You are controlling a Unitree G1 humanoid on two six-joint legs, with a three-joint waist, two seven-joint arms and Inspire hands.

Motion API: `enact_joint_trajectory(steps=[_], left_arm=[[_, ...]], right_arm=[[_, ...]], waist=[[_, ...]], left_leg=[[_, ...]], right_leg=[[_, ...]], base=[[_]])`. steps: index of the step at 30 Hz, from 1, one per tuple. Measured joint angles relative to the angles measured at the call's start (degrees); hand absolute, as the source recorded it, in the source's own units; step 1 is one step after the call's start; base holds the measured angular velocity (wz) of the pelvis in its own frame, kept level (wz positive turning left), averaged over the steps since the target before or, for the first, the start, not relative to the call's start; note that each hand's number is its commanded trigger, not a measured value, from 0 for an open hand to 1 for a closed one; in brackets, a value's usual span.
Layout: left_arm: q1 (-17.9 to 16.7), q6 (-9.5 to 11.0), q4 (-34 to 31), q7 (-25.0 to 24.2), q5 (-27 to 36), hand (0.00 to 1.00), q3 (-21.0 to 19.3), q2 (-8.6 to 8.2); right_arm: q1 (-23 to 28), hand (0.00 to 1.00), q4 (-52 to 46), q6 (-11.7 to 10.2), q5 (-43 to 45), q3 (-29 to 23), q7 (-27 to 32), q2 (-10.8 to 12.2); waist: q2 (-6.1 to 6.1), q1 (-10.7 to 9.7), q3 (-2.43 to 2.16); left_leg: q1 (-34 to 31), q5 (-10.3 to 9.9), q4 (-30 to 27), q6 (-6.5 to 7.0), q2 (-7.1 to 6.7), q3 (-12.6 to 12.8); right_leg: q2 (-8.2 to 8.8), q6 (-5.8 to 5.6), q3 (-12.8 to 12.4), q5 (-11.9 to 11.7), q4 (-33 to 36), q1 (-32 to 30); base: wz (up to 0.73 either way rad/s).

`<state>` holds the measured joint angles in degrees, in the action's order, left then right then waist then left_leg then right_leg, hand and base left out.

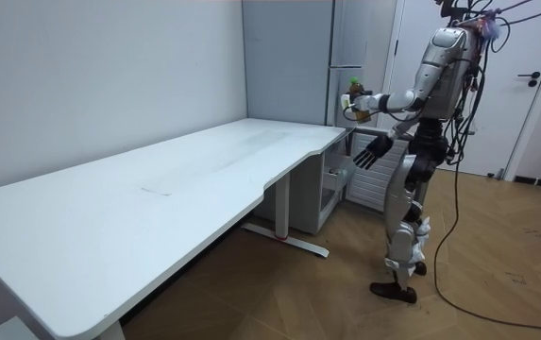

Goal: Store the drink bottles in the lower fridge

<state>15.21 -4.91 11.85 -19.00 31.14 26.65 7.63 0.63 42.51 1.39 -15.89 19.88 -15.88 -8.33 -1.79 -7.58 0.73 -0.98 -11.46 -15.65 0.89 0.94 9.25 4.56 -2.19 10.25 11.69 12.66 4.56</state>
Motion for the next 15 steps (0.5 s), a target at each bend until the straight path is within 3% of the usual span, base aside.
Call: enact_joint_trajectory(steps=[15], left_arm=[[-0.01,0.86,0.05,-0.67,-2.09,1.0,0.58,-0.11]], right_arm=[[1.02,0.0,-3.81,-1.53,-4.52,0.21,-3.8,-0.33]], waist=[[0.28,-0.15,0.1]], left_leg=[[0.24,0.01,0.03,-0.08,0.44,0.37]], right_leg=[[-0.4,0.37,-0.79,-0.23,0.04,-0.47]], base=[[-0.01]])
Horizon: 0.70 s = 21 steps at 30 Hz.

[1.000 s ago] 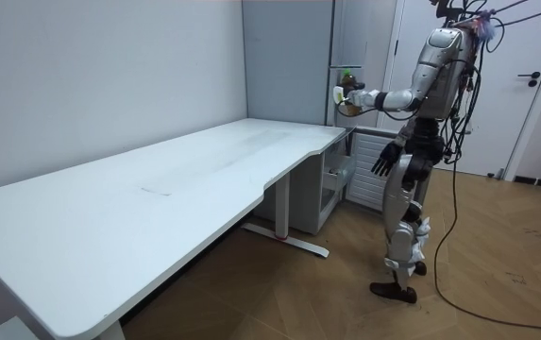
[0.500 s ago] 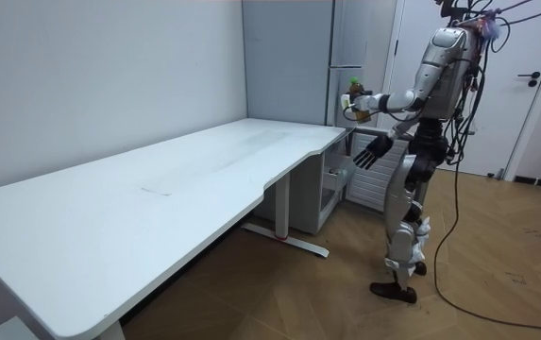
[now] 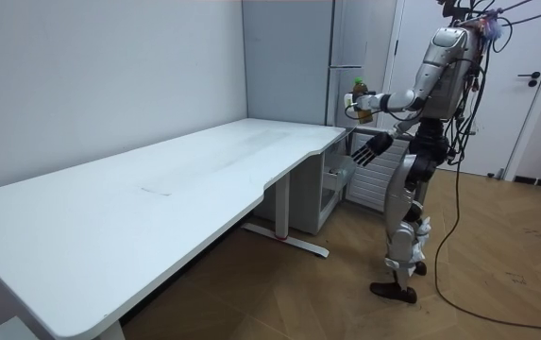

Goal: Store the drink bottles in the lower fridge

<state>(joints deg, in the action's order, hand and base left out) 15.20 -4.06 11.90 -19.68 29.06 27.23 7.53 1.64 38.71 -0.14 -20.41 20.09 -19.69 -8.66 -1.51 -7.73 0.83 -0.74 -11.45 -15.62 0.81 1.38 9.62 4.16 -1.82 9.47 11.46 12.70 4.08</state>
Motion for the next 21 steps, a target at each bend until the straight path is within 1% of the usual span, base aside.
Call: enact_joint_trajectory(steps=[3,9,12,14,18,21], left_arm=[[0.0,0.06,0.42,-0.77,0.0,1.0,0.0,0.01],[-0.02,0.49,2.35,-1.25,0.02,1.0,0.52,0.0],[-0.14,0.52,3.74,-1.24,0.02,1.0,1.28,0.0],[-0.14,0.62,3.94,-1.07,0.02,1.0,1.57,0.04],[-0.54,1.79,4.0,-1.11,0.02,1.0,2.35,0.25],[-1.68,2.39,4.08,-1.11,0.02,1.0,2.35,0.28]], right_arm=[[0.64,0.0,-1.93,-0.02,-2.06,-0.03,-0.96,0.01],[1.36,0.0,-3.11,-0.03,-2.32,-0.02,-2.22,-0.05],[1.48,0.0,-3.51,-0.06,-3.3,0.0,-2.23,-0.09],[1.51,0.0,-3.71,-0.27,-5.0,0.01,-2.23,-0.08],[1.52,0.0,-3.72,-1.13,-7.5,0.01,-2.75,-0.14],[1.51,0.0,-3.72,-1.73,-8.91,0.01,-3.05,-0.28]], waist=[[-0.07,0.02,0.06],[-0.07,0.1,0.17],[0.0,0.09,0.39],[0.1,0.02,0.41],[0.19,0.1,0.42],[0.2,0.06,0.43]], left_leg=[[0.0,0.0,0.18,0.0,0.01,0.07],[0.07,-0.02,0.25,-0.02,0.06,0.63],[0.03,-0.08,0.31,-0.03,0.07,0.94],[-0.23,-0.09,0.31,-0.04,0.12,1.06],[-0.55,-0.08,0.26,-0.05,0.21,1.21],[-0.57,-0.08,0.27,-0.05,0.21,1.28]], right_leg=[[0.0,0.0,-0.02,0.0,-0.01,-0.24],[-0.01,0.0,-0.59,0.0,-0.03,-0.25],[-0.01,0.0,-0.9,0.0,-0.02,-0.46],[-0.04,0.0,-0.98,-0.01,0.07,-0.78],[-0.15,0.07,-1.46,-0.06,0.07,-1.08],[-0.15,0.06,-1.48,-0.06,0.01,-1.09]], base=[[-0.01],[-0.04],[-0.06],[-0.02],[0.0],[0.0]])
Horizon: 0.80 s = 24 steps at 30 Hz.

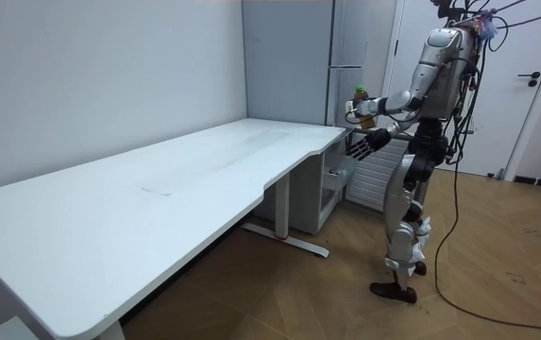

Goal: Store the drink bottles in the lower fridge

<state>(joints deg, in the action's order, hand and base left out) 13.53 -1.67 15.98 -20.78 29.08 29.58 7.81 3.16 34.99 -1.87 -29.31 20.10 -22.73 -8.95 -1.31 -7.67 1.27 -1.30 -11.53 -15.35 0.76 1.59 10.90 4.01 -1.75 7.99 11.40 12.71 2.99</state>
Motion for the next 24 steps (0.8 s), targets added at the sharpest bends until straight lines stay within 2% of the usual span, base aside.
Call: enact_joint_trajectory(steps=[6,10,13,19,24], left_arm=[[-0.54,0.53,2.97,0.11,0.02,1.0,0.13,0.1],[-0.77,2.08,3.94,0.17,0.02,1.0,0.18,0.1],[-0.84,2.44,4.28,0.15,0.03,1.0,0.19,0.1],[-1.01,3.53,4.8,0.15,-0.23,1.0,0.16,0.14],[-1.06,4.08,7.13,0.1,-7.06,1.0,0.57,0.18]], right_arm=[[-0.01,0.0,-0.05,-0.13,-2.67,1.19,-0.03,-0.31],[0.0,0.0,-0.09,-0.16,-2.67,1.21,-0.04,-0.32],[0.0,0.0,-0.11,-0.16,-2.67,1.21,-0.04,-0.41],[0.07,0.0,-0.58,-0.24,-2.65,1.15,-0.14,-0.45],[1.67,0.0,-6.19,-1.17,-2.65,1.15,-1.53,-0.99]], waist=[[0.08,-0.01,0.06],[0.24,-0.04,0.24],[0.21,-0.07,0.25],[-0.29,-0.08,0.41],[-0.67,-0.21,0.29]], left_leg=[[-0.1,-0.02,0.0,-0.01,0.01,0.02],[-0.14,-0.03,0.04,-0.02,0.04,0.04],[-0.16,-0.03,0.03,-0.03,0.06,0.05],[-0.24,-0.03,0.08,-0.03,0.05,0.22],[-0.92,-0.02,-0.38,-0.03,0.06,0.19]], right_leg=[[-0.02,0.0,0.03,0.0,0.02,-0.08],[-0.05,0.0,0.16,0.0,0.05,-0.17],[-0.08,0.0,0.21,0.0,0.05,-0.17],[-0.07,0.0,0.09,0.0,0.2,-0.58],[-0.06,0.02,0.15,-0.03,0.18,-1.0]], base=[[0.0],[0.0],[0.0],[-0.01],[0.0]])
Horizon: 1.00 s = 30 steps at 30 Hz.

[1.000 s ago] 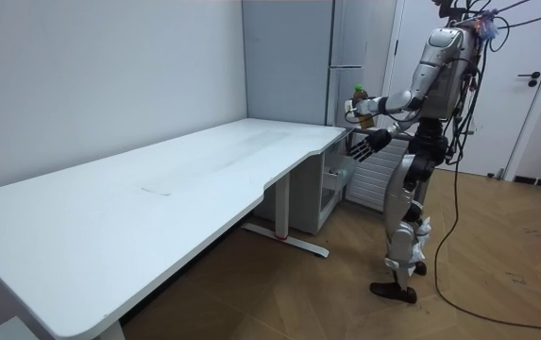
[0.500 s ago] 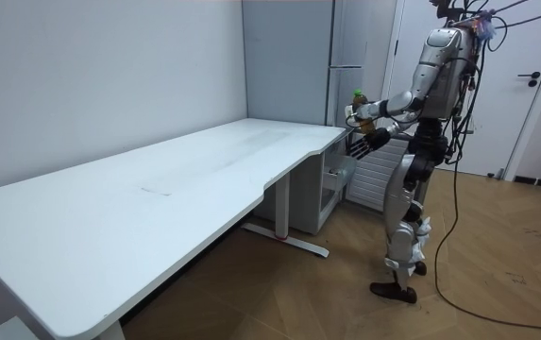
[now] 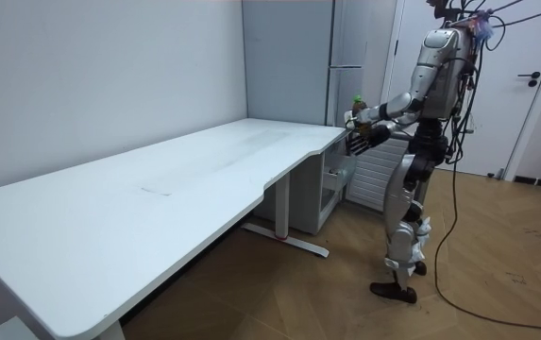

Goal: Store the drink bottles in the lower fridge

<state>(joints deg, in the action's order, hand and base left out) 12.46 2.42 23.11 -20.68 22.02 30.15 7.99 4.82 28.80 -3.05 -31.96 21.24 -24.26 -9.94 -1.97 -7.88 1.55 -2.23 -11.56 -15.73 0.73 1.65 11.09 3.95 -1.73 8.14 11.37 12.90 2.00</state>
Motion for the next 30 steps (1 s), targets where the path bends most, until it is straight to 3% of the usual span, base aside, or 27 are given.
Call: enact_joint_trajectory(steps=[4,18,19,20,21,30], left_arm=[[-0.93,0.0,0.59,-0.11,-2.68,1.0,0.4,0.74],[-1.15,0.16,0.59,-0.17,-4.11,1.0,0.48,0.94],[-1.24,0.26,0.59,-0.16,-4.11,1.0,0.48,0.96],[-1.36,0.32,0.59,-0.16,-4.11,1.0,0.48,1.07],[-1.46,0.32,0.59,-0.17,-4.11,1.0,0.48,1.15],[-1.79,0.29,0.65,-2.51,-3.95,1.0,0.53,2.09]], right_arm=[[1.11,0.0,-1.74,0.03,0.0,0.13,-0.86,-0.92],[1.46,0.01,-2.09,0.17,0.0,0.66,-0.87,-1.24],[1.46,0.56,-2.08,0.18,0.0,0.73,-0.87,-1.27],[1.46,0.92,-2.08,0.19,-0.01,1.03,-0.87,-1.38],[1.47,1.0,-2.08,0.2,-0.01,1.25,-0.87,-1.4],[1.53,1.0,-2.05,0.7,-0.05,2.2,-0.85,-1.68]], waist=[[-0.02,0.13,0.01],[-0.01,0.33,-0.01],[-0.01,0.39,-0.01],[-0.03,0.38,-0.01],[-0.04,0.37,-0.02],[-0.42,1.5,-0.37]], left_leg=[[-0.09,0.0,-0.01,0.0,-0.01,-0.04],[0.46,0.0,-0.03,0.0,0.13,-0.07],[0.54,0.0,0.03,0.0,0.13,-0.02],[0.59,0.0,0.09,0.0,0.13,0.02],[0.6,0.0,0.09,0.0,0.14,0.04],[0.01,0.01,0.02,0.01,0.19,0.16]], right_leg=[[0.0,-0.04,0.01,-0.05,-0.13,-0.06],[-0.06,-0.01,-0.28,-0.09,0.78,-0.04],[-0.06,-0.01,-0.32,-0.09,0.85,-0.05],[-0.06,-0.01,-0.35,-0.09,0.89,-0.07],[-0.06,-0.01,-0.37,-0.09,0.91,-0.08],[-0.07,0.0,-0.6,-0.1,1.11,-0.94]], base=[[0.0],[0.0],[-0.03],[0.0],[0.0],[-0.01]])
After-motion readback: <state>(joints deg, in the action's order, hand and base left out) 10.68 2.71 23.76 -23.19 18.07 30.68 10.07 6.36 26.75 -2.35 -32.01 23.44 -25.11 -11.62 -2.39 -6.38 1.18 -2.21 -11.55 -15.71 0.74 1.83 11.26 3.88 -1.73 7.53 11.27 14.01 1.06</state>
